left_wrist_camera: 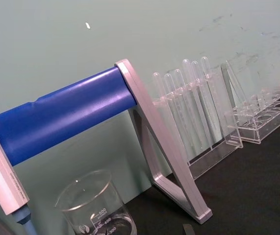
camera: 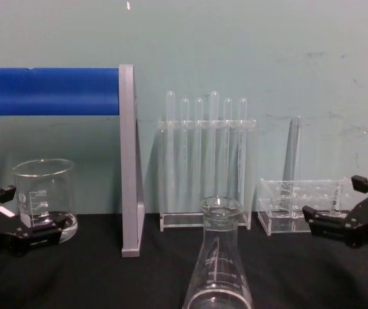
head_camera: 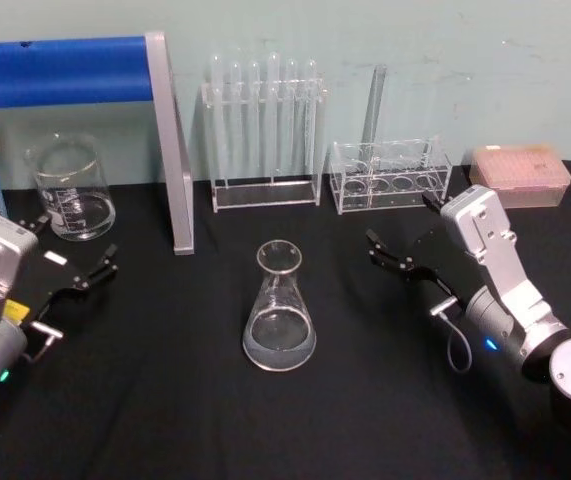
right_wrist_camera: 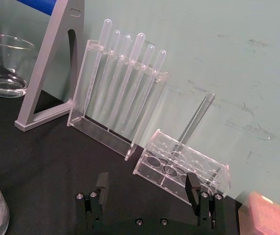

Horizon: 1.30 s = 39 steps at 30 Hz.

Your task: Grasp the erlenmeyer flask with one hand, shake it three times, then place it back.

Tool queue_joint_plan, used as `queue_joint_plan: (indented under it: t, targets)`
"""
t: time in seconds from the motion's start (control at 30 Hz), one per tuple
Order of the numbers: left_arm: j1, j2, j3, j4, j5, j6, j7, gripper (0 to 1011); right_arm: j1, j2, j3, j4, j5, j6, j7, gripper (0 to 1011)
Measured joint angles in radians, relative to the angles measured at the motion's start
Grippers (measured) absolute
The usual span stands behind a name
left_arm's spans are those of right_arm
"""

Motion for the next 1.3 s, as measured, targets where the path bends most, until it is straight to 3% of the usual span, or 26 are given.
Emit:
queue_joint_plan:
  t: [1.3]
  targets:
    - [0.0, 0.0, 0.0, 0.0, 0.0, 0.0, 0.0, 1001, -0.003, 0.002, 0.002, -0.004, 0.007, 0.002, 0.002, 1000]
